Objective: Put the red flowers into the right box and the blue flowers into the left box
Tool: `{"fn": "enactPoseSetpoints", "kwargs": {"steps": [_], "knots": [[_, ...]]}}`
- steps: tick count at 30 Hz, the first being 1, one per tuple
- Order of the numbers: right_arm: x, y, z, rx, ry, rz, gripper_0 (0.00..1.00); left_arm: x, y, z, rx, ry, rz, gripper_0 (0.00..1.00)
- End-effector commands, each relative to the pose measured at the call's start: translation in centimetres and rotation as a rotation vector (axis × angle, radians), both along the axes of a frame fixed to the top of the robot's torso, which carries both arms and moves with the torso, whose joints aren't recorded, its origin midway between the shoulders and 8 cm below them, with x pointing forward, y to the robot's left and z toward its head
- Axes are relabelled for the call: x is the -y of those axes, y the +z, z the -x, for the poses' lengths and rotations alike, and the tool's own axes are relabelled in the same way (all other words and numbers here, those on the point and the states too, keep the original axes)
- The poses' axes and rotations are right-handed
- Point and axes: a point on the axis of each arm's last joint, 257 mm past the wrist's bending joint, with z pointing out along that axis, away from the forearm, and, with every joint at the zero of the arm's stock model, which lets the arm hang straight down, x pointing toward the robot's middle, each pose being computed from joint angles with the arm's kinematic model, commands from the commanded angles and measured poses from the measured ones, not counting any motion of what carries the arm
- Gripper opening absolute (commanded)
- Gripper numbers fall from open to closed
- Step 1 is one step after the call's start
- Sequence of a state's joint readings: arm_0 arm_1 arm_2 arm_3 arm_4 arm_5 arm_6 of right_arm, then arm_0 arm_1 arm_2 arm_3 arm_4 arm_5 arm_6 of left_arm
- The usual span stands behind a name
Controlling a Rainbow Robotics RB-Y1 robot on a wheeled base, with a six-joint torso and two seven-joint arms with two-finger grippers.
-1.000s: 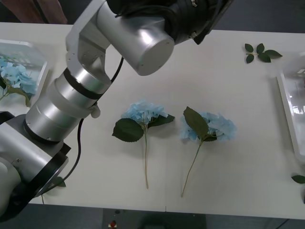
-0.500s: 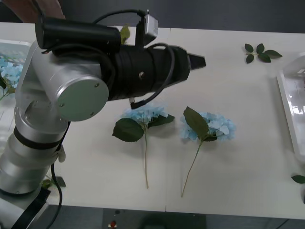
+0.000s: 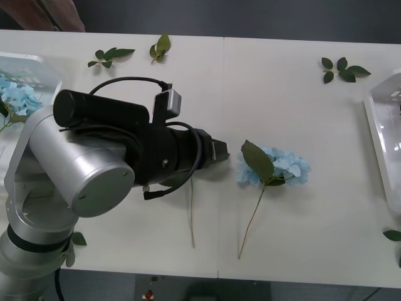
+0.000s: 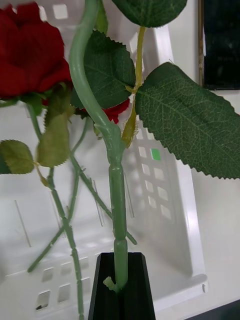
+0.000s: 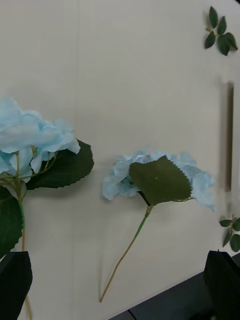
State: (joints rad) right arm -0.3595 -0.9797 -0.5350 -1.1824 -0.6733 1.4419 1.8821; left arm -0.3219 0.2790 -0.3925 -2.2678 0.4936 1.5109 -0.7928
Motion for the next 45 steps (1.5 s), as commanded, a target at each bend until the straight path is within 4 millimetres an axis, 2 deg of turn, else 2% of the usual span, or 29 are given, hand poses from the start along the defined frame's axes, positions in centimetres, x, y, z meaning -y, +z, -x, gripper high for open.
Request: {"fn": "enactPoseSetpoints", "kwargs": {"steps": [1,7,9,10,12,14,16,21,27,31,37,39,45], "knots": [[0.1,-0.6,-0.5,0.035,-0.025,-0.005,0.00,-0.8,-0.9,0.6,0.023,0.015,-0.043,1.00],[0.2,-2.5,-0.7,0.056,-0.024,0.005,0.01,-2.8,-4.0,0.8,0.035,0.068,-0.153,1.00],[0.1,-2.6,-1.0,0.061,-0.020,0.012,0.11,-3.3,-5.0,0.8,0.030,0.085,-0.183,1.00],[0.1,-2.7,-1.1,0.061,-0.016,0.018,0.25,-3.4,-5.4,0.8,0.026,0.087,-0.193,1.00],[0.0,-2.8,-1.3,0.062,-0.009,0.027,0.72,-3.7,-6.1,0.8,0.018,0.095,-0.210,1.00],[0.1,-2.7,-1.6,0.069,-0.004,0.038,0.91,-4.0,-6.8,0.6,0.006,0.102,-0.224,1.00],[0.0,-2.6,-1.8,0.075,0.006,0.042,1.00,-4.3,-7.3,0.4,0.000,0.111,-0.238,1.00],[-1.0,-0.7,-3.0,0.105,0.063,0.079,1.00,-4.7,-8.3,0.0,-0.007,0.116,-0.268,1.00],[-4.3,2.3,-5.3,0.151,0.187,0.136,1.00,-4.8,-9.9,-0.8,-0.014,0.120,-0.295,1.00],[-6.3,3.7,-5.7,0.157,0.241,0.140,1.00,-4.8,-11.1,-1.5,-0.021,0.118,-0.321,1.00],[-11.9,4.9,-6.1,0.183,0.322,0.028,1.00,-4.7,-12.2,-3.0,-0.009,0.115,-0.364,1.00],[-14.5,5.1,-6.5,0.203,0.346,-0.047,1.00,-4.6,-12.6,-3.5,-0.009,0.111,-0.380,1.00],[-20.5,5.4,-6.6,0.207,0.384,-0.163,1.00,-4.2,-13.4,-4.8,0.006,0.102,-0.393,1.00]]}}
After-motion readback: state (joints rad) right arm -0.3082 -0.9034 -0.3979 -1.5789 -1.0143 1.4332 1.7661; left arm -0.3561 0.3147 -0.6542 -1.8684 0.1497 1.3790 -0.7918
